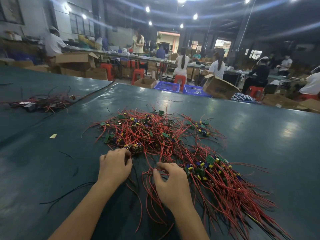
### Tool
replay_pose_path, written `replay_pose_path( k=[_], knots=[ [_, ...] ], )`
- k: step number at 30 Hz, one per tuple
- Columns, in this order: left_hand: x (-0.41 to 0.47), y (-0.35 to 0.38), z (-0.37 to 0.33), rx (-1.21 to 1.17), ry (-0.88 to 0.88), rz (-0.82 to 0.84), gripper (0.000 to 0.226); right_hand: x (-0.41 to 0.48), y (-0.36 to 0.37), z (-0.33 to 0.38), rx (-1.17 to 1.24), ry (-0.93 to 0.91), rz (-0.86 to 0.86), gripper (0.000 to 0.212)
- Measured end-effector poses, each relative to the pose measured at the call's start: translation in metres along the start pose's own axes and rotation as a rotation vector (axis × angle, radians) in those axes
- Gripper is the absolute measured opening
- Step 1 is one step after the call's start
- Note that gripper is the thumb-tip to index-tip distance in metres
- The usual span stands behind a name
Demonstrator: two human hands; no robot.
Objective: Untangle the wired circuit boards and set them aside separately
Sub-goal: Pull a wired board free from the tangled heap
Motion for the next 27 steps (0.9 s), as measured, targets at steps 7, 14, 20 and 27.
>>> replay_pose_path(
  k=[7,14,20,27],
  knots=[
    [-0.017,-0.045,-0.017,-0.132,0.105,-0.330,0.018,-0.001,-0.002,-0.002,0.118,0.012,-0.019,0.028],
    [-0.048,-0.069,-0.064,-0.160,0.449,-0.524,0.016,0.001,-0.010,-0.003,0.549,0.039,-0.058,0.010],
    [-0.069,-0.065,-0.096,-0.218,0.733,-0.512,0.015,0.002,-0.004,-0.011,0.880,0.148,-0.030,0.041],
    [-0.073,-0.055,-0.108,-0.230,0.838,-0.456,0.013,0.002,-0.012,-0.020,0.990,0.157,-0.121,0.026]
  ],
)
Point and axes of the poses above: each hand's wrist, its own x-axis towards the middle knuckle, its own y-axis out of the palm, z = x × y, the point moved 10 cm from there along x, towards the middle knuckle, and after that the axes turned 9 degrees about z, right-handed, at the moved point
